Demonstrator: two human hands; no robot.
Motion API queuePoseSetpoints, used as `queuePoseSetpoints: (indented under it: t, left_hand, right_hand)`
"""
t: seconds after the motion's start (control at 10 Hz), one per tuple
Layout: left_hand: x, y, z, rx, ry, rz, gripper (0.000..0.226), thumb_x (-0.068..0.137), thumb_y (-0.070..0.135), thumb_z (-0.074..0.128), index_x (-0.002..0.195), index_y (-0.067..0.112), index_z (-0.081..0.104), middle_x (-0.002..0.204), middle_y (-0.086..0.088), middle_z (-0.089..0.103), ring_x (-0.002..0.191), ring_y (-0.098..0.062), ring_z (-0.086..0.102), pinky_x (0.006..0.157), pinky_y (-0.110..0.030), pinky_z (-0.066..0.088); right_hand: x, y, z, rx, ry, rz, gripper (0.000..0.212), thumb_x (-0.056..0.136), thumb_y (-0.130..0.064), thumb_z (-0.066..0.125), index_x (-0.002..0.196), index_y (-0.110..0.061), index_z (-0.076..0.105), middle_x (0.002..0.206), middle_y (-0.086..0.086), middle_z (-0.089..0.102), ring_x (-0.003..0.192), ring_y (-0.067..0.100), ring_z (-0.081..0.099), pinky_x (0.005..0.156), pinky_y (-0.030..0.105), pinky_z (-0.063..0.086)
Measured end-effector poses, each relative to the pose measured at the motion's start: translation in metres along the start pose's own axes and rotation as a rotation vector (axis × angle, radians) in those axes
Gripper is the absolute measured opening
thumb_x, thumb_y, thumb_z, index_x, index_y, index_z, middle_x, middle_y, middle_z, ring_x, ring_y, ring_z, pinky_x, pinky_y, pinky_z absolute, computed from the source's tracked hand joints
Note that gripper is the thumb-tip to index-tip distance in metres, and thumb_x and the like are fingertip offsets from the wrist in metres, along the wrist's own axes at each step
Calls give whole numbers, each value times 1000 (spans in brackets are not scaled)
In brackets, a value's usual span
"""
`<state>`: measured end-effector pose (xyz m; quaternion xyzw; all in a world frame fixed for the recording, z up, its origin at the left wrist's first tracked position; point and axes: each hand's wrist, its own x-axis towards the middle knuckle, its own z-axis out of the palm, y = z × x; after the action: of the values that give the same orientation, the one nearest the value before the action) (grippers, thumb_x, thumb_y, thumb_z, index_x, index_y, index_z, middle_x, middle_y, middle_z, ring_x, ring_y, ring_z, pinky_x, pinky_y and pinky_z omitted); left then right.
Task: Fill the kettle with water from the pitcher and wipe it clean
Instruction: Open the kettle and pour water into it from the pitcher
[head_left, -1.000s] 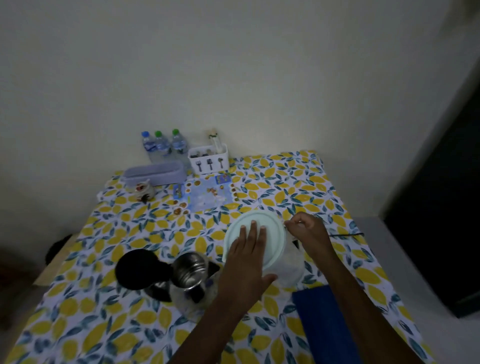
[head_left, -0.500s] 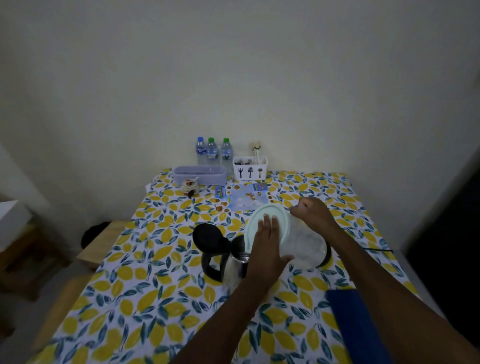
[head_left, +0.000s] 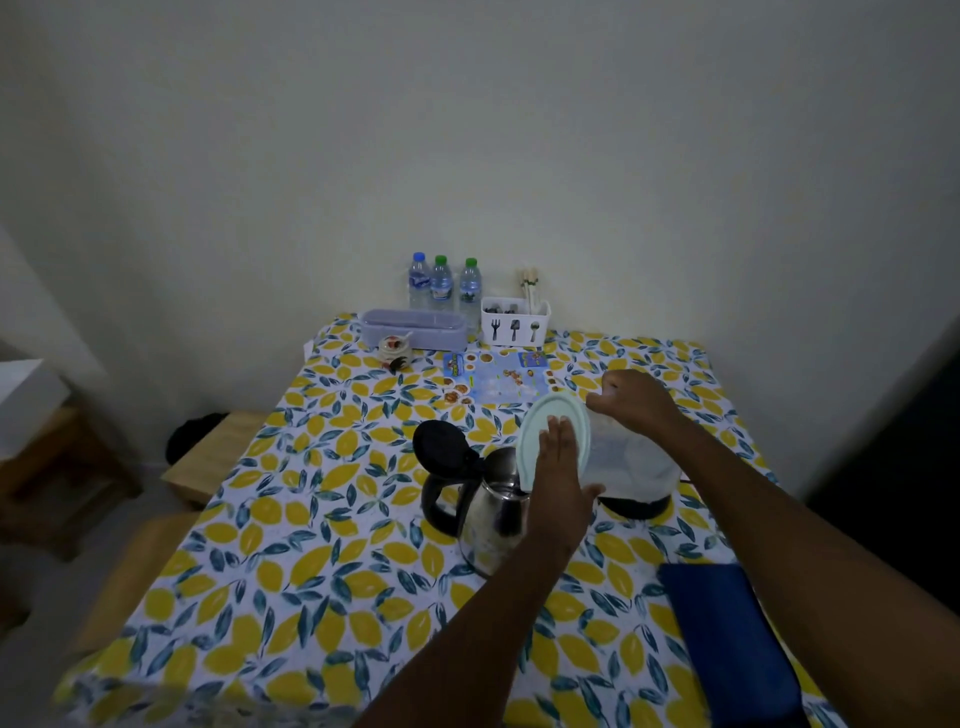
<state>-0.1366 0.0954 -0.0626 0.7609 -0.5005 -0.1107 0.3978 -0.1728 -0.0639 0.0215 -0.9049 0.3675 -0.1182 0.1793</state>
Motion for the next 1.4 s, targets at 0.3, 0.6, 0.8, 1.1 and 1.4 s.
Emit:
queuePoseSetpoints:
  t: [0.3, 0.6, 0.8, 1.1, 1.4]
  left_hand:
    - [1, 2, 1, -23, 11, -24, 121, 91, 25, 62, 108, 51, -55, 158, -6, -16, 145, -18, -11, 122, -37, 6]
    - [2, 3, 0, -120, 24, -92, 115, 88, 19, 65, 116, 47, -43, 161, -5, 0, 148, -21, 0, 121, -38, 10]
    - [4, 4, -5, -221, 53, -121, 108, 86, 12, 66, 119, 48, -30, 161, -3, 5, 147, -20, 5, 120, -41, 13]
    - [9, 7, -8, -271, 75, -159, 95, 86, 14, 66, 127, 40, -15, 161, -5, 8, 147, -21, 8, 120, -40, 15]
    - [13, 10, -8, -194, 63, -109, 99, 87, 13, 66, 141, 29, -16, 161, -8, 5, 147, -22, 1, 121, -39, 11]
  right_hand:
    - [8, -1, 0, -62, -45, -10, 39, 76, -31, 64, 56, -17, 34, 56, 0, 31, 51, 16, 30, 51, 32, 20]
    - [11, -2, 0, -77, -42, -36, 41, 76, -31, 63, 54, -17, 32, 55, 1, 30, 50, 17, 28, 50, 32, 19]
    - [13, -2, 0, -41, -49, -30, 40, 75, -29, 64, 54, -18, 32, 54, 0, 29, 49, 16, 28, 50, 32, 20]
    - [17, -10, -8, -49, -35, -65, 40, 76, -30, 64, 55, -18, 33, 55, -1, 32, 50, 15, 30, 51, 32, 21]
    - [17, -10, -14, -22, -20, -53, 41, 75, -29, 65, 54, -18, 32, 55, -1, 30, 51, 16, 30, 51, 33, 21]
